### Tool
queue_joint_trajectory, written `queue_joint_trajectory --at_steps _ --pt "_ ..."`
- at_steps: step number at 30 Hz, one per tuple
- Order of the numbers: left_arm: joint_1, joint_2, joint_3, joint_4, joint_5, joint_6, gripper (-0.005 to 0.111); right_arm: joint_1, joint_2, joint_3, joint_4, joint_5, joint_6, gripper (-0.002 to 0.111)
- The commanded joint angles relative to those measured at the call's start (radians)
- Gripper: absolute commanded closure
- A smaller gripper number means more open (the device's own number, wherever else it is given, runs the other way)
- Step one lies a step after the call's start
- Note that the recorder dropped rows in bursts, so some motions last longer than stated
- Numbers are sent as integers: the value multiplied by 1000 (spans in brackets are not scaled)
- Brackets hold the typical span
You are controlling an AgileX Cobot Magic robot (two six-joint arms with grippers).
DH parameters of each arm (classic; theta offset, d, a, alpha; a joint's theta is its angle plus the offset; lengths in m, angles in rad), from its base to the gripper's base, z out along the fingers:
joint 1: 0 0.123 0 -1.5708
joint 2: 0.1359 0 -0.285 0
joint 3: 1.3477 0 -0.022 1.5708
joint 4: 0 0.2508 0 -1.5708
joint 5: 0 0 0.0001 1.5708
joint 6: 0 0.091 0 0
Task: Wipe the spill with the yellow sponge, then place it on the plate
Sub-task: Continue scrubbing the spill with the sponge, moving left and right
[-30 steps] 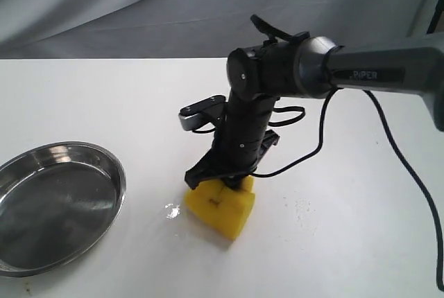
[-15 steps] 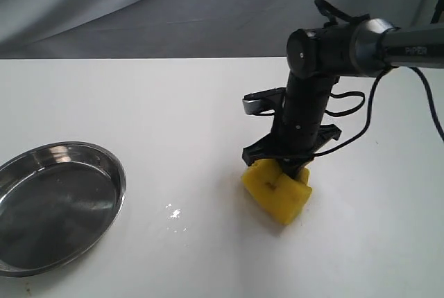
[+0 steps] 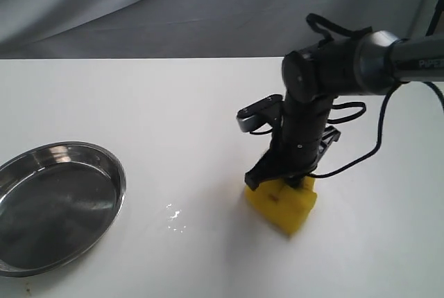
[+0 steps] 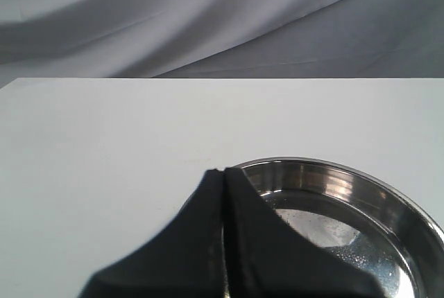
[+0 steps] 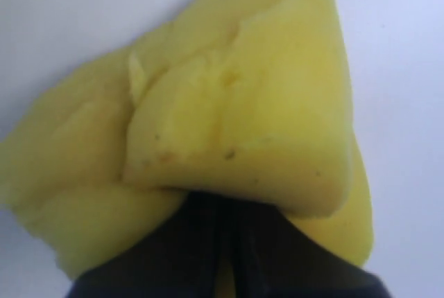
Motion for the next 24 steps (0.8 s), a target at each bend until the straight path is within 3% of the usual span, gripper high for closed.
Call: queue_joint_trajectory --at_steps 1,8,16,24 --pt "-4 -2 4 2 -7 -8 107 129 42 44 27 71 -36 108" --pt "-4 -2 4 2 -7 -8 107 302 42 44 116 26 -113 108" --pt "-4 -2 4 2 -7 -8 107 421 33 26 271 4 -275 108" --pt "-4 -2 4 2 -7 -8 107 437 35 -91 178 -4 -258 108"
